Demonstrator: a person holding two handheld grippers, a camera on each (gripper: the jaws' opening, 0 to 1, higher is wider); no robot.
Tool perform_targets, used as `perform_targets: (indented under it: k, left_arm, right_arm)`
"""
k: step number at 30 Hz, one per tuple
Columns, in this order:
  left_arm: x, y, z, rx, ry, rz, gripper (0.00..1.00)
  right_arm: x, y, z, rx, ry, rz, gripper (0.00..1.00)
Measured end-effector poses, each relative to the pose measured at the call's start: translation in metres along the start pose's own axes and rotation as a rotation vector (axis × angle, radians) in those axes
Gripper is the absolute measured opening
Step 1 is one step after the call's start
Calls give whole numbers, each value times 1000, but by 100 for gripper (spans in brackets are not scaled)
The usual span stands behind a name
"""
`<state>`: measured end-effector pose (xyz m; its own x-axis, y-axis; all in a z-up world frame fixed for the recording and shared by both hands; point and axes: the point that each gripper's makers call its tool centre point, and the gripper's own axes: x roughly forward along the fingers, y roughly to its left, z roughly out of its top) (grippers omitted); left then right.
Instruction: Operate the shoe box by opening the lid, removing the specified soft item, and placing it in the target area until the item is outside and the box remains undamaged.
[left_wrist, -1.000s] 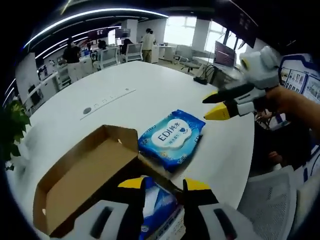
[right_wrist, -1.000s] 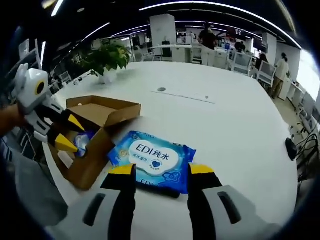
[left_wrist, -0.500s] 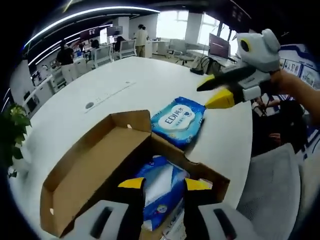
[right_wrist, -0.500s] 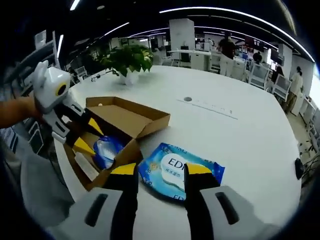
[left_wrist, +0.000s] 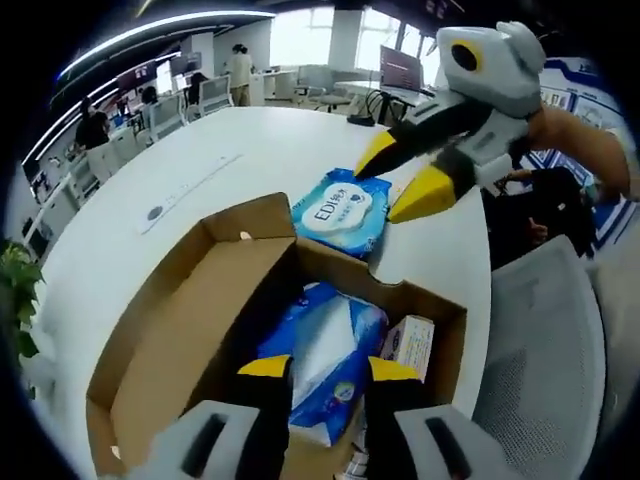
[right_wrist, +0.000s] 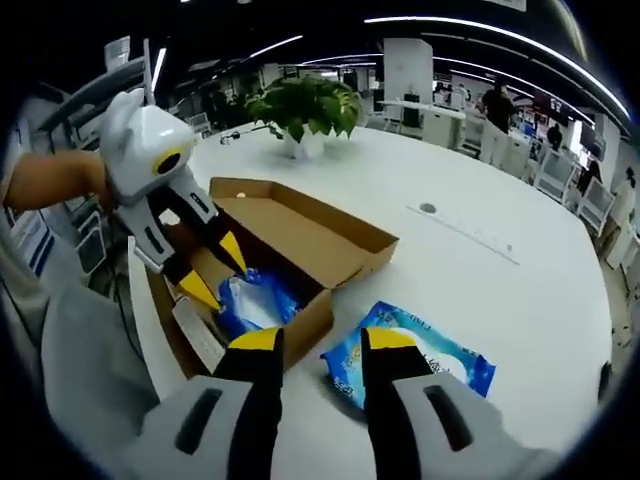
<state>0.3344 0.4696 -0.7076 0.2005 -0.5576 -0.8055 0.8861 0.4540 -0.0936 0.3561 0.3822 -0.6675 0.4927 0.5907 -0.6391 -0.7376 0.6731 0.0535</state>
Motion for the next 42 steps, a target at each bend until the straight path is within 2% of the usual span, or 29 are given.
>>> perform_targets:
  k: [2,11,19,22,29,33,37,39,42]
  left_arm:
    - [2,-5,-2,30,14,-44,26]
    - [16,-11,-3,131,57,-114,25]
    - [26,-13,-14,161,121,-158,12]
    - [26,-12,-14,176,116,-158,7]
    - [24,-10,-15,121,102,-164,2]
    - [21,-11,-14,104,89,-168,0]
    - [18,-11,-13,88,76,-163,0]
    - [16,-11,-13,86,72,-161,0]
    - [14,-12,-12,52,67,-161,0]
  right_arm:
    - [4,7,0,-30,12,21,26]
    - [26,23,2,-126,52,64,24]
    - [49,32,2,-175,88,97,22]
    - [58,36,2,-182,100,112,21]
    - [84,45,1,-197,136,141,20]
    - [95,45,-3,-210,168,133,9]
    - [96,42,-1,-182,173,119,1]
    - [96,43,-1,-153,185,135,0]
    - [94,44,2,-166,176,133,0]
